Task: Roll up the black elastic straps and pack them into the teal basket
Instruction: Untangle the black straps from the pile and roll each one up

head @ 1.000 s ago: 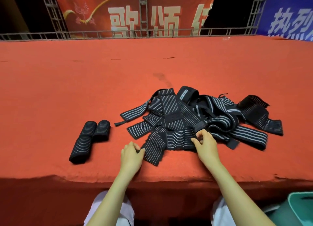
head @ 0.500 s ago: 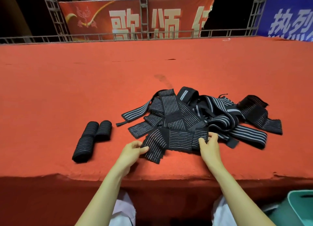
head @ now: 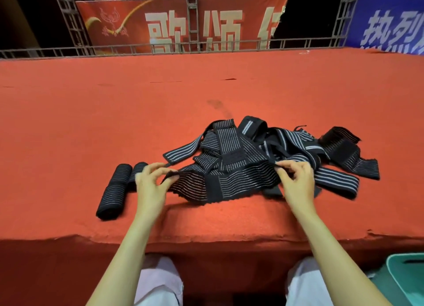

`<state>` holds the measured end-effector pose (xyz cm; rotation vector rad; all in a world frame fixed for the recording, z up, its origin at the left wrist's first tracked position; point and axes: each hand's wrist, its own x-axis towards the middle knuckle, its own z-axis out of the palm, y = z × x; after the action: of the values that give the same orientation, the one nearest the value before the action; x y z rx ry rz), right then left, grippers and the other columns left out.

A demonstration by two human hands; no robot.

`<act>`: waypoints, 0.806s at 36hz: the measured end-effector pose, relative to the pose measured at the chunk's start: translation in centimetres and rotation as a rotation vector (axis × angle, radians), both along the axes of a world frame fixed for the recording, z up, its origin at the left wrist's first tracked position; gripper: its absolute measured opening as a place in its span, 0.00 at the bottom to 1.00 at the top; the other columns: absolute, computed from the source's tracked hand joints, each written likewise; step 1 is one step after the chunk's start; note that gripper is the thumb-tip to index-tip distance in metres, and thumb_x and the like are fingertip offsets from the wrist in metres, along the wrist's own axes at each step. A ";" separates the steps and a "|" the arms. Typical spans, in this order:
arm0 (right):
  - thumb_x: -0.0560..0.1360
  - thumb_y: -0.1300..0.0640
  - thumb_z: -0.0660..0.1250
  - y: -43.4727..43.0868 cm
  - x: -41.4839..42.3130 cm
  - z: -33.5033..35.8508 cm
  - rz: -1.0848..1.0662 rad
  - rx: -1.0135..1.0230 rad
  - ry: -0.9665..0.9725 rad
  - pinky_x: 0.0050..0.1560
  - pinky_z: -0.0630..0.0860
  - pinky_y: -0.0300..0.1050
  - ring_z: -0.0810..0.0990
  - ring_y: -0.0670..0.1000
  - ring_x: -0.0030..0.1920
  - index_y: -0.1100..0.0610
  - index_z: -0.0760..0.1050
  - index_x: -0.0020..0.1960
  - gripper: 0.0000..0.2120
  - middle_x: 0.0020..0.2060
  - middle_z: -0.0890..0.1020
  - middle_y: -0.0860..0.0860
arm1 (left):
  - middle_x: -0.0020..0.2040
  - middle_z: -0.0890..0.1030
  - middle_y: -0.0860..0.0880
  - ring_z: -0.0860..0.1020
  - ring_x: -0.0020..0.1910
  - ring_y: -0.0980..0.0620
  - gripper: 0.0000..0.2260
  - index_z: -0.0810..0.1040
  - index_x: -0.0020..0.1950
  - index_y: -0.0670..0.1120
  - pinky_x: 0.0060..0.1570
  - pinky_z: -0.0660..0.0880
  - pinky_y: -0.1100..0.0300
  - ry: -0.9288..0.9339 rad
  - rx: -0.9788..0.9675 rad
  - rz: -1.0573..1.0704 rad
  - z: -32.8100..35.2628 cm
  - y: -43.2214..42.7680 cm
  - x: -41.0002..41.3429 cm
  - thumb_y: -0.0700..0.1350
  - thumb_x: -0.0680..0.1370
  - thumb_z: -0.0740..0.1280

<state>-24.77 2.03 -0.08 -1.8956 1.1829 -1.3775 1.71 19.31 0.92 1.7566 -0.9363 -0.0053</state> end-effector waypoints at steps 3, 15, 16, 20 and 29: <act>0.74 0.59 0.70 -0.5 -0.6 1.4 0.015 0.053 -0.072 0.42 0.70 0.44 0.73 0.48 0.35 0.51 0.82 0.48 0.05 0.32 0.76 0.51 | 0.45 0.73 0.49 0.71 0.47 0.53 0.06 0.84 0.48 0.48 0.50 0.68 0.61 0.022 -0.068 0.099 0.6 0.2 0.3 0.44 0.71 0.74; 0.69 0.31 0.63 -1.8 -3.6 -0.8 -0.091 0.380 -0.354 0.46 0.78 0.53 0.84 0.54 0.40 0.52 0.80 0.37 0.24 0.35 0.84 0.51 | 0.53 0.76 0.49 0.81 0.48 0.46 0.07 0.80 0.53 0.39 0.53 0.78 0.59 0.324 -0.210 -0.030 -2.6 1.9 1.0 0.34 0.76 0.67; 0.68 0.31 0.66 -1.6 -3.9 -1.2 -0.118 0.390 -0.327 0.46 0.77 0.53 0.83 0.53 0.41 0.53 0.80 0.38 0.24 0.35 0.84 0.51 | 0.53 0.78 0.51 0.80 0.50 0.46 0.07 0.80 0.52 0.42 0.56 0.77 0.55 0.326 -0.183 -0.020 -3.1 2.3 1.1 0.34 0.76 0.67; 0.69 0.56 0.75 -0.6 -5.1 -2.6 -0.152 0.372 -0.139 0.50 0.74 0.50 0.79 0.54 0.48 0.52 0.76 0.41 0.07 0.43 0.82 0.55 | 0.50 0.80 0.51 0.78 0.50 0.51 0.16 0.80 0.48 0.53 0.53 0.72 0.72 0.147 0.018 -0.080 -4.4 4.2 1.0 0.30 0.75 0.65; 0.72 0.67 0.68 0.5 -6.0 -4.5 -0.167 0.230 0.261 0.44 0.65 0.43 0.77 0.57 0.45 0.56 0.74 0.46 0.08 0.42 0.80 0.56 | 0.51 0.78 0.49 0.75 0.53 0.54 0.13 0.80 0.46 0.47 0.54 0.63 0.76 -0.017 0.236 -0.135 -5.4 5.8 0.9 0.29 0.74 0.64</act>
<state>-30.76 2.58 -4.62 -1.8848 1.5851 -1.0405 2.64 25.10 -4.50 1.9074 -1.1016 -0.1962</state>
